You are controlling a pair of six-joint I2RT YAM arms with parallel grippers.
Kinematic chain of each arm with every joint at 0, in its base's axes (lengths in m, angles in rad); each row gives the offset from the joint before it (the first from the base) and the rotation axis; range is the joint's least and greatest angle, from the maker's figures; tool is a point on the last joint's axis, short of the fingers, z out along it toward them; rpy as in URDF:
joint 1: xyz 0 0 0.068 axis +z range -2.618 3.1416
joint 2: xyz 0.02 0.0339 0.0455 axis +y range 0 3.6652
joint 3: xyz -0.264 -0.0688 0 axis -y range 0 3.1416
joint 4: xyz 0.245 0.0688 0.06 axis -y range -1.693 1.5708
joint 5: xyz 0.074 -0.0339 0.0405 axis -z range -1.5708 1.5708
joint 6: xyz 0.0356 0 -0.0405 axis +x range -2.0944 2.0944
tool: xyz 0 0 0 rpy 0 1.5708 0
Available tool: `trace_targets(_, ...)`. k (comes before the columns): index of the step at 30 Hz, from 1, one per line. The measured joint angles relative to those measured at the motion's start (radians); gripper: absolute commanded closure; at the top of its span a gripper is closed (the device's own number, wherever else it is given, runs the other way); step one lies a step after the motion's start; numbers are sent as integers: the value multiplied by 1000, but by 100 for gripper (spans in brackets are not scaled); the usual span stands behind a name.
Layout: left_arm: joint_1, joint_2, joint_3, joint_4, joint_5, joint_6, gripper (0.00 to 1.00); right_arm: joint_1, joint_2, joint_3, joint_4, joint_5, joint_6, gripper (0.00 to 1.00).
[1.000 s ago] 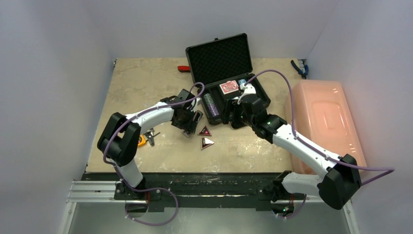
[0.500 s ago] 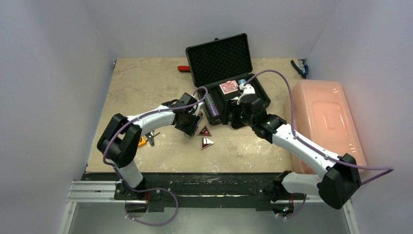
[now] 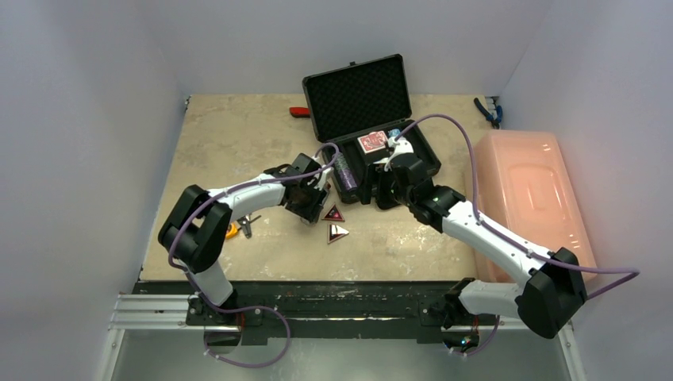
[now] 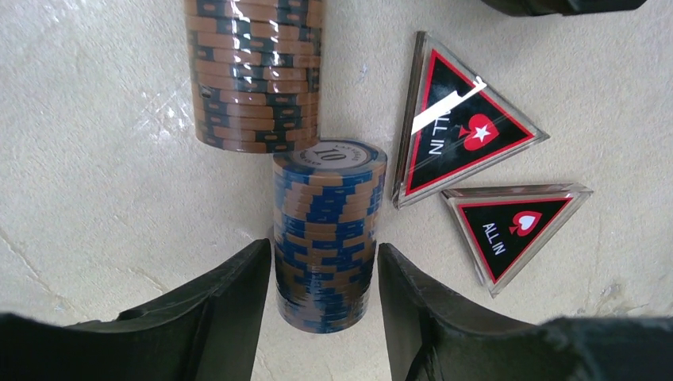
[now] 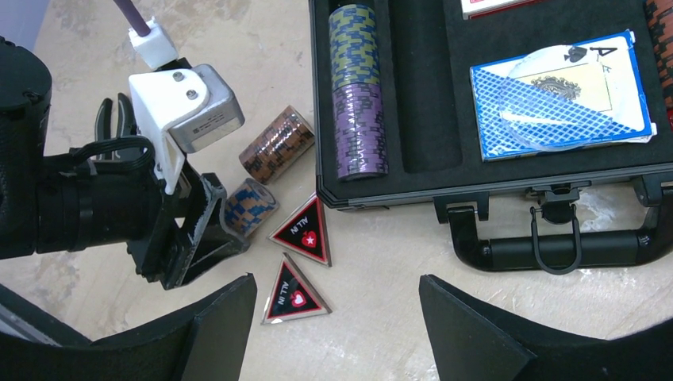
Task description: Pack up texas hold em set
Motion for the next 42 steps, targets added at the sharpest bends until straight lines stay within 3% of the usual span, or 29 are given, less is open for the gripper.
trace_targets(5,-1,0,-8,-1,5,2,59,0,5,0,-1,-1,0,20)
trace_targets(11,-1,0,-8,4,20,4,100,0,5,3,-1,-8,0,20)
trace_targets(19,-1,-29,-14,-13,56,5,100,0,2,4,-2,-31,8,19)
trace_targets(26,-1,-157,-14,-35,117,0,100,0,-55,4,19,-60,54,14)
trace_targets(42,-5,-393,-10,-21,301,-69,100,0,-155,-10,122,-61,315,7)
